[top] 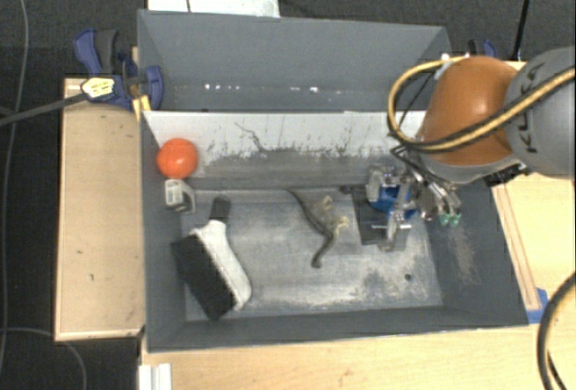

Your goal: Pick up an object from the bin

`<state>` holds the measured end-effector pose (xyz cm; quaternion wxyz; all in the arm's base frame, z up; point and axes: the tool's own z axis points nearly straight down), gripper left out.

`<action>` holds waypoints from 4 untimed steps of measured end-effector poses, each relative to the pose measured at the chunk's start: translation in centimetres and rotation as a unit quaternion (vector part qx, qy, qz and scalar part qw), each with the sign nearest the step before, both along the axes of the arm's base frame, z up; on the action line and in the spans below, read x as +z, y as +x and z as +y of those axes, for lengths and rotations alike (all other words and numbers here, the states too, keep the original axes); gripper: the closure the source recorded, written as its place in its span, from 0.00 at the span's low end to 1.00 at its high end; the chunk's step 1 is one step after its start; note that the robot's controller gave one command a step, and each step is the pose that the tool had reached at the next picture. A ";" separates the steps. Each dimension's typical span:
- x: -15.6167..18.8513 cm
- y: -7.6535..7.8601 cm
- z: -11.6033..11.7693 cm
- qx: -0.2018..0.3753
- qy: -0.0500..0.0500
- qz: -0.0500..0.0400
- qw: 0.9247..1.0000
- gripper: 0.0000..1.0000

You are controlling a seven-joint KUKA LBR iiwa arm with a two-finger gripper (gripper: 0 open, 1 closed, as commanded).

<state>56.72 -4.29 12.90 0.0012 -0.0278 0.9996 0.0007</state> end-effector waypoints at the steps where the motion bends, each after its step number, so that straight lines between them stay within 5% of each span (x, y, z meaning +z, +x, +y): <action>1: 2.9 -0.7 -1.3 0.019 -0.001 -0.011 1.000 0.00; 2: 2.2 0.4 -1.3 0.023 0.000 -0.002 1.000 0.00; 3: -2.4 1.4 -2.3 0.062 -0.002 -0.014 0.998 0.00; 4: -6.4 1.1 -2.5 0.063 0.000 -0.006 0.998 0.00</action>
Offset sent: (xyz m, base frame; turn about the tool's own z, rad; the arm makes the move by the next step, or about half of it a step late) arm 0.0170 -0.0100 0.0303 -0.0588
